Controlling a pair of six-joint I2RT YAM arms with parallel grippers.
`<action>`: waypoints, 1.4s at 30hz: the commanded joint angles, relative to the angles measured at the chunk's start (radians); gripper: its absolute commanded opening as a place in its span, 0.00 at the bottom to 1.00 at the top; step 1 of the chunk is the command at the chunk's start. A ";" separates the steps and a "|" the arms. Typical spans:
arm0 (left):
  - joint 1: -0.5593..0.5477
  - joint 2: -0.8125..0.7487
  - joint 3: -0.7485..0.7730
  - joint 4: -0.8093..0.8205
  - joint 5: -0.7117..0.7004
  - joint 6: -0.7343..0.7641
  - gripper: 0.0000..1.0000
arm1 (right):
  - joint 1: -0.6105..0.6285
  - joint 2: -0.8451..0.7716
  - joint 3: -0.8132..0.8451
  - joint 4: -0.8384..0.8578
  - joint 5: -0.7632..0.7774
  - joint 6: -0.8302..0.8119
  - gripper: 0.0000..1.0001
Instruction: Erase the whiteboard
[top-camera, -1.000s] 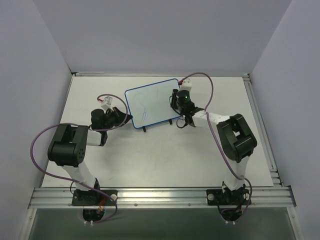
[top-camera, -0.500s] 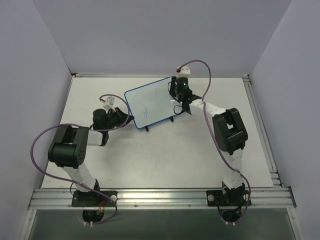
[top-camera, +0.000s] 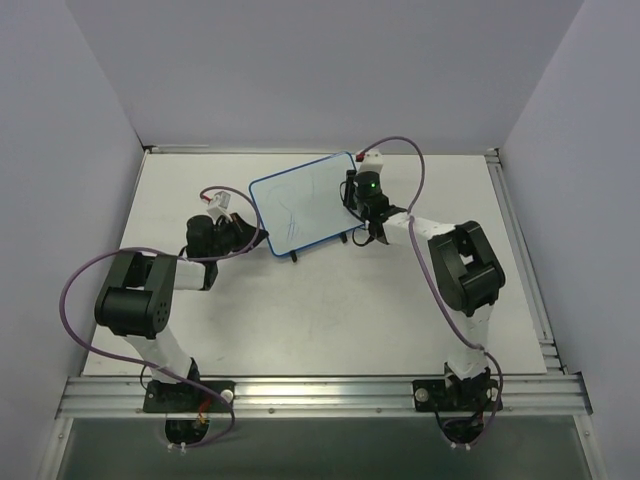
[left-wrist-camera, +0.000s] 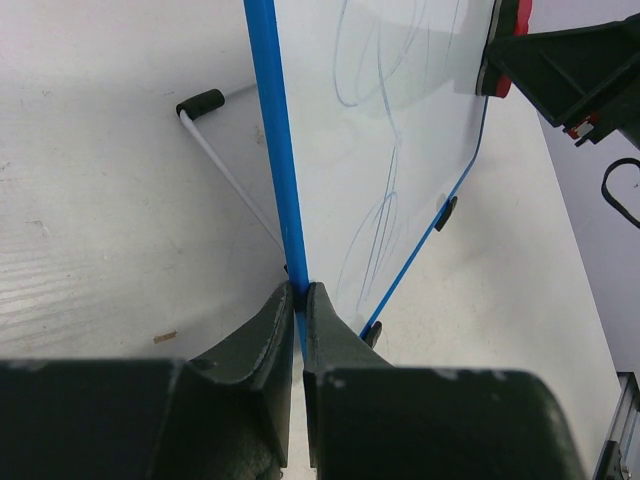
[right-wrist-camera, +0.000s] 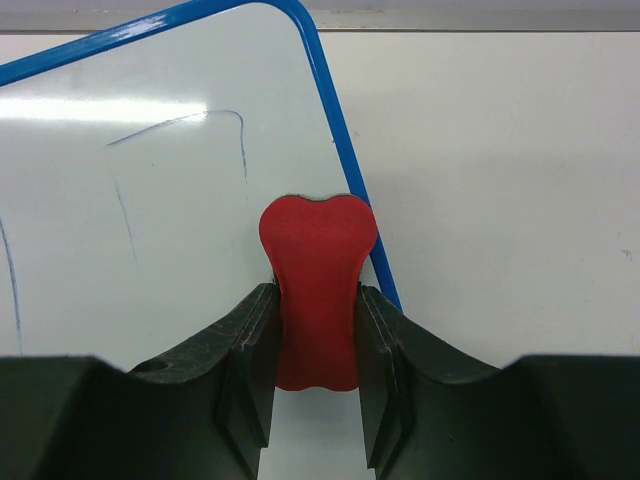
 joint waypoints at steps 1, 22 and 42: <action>-0.007 -0.027 0.027 -0.025 -0.014 0.047 0.02 | 0.010 -0.015 -0.026 -0.064 0.013 -0.014 0.04; -0.015 -0.039 0.031 -0.050 -0.024 0.064 0.02 | 0.026 0.223 0.471 -0.256 -0.080 -0.131 0.05; -0.015 -0.036 0.034 -0.053 -0.026 0.065 0.02 | 0.115 0.209 0.425 -0.282 -0.239 -0.208 0.04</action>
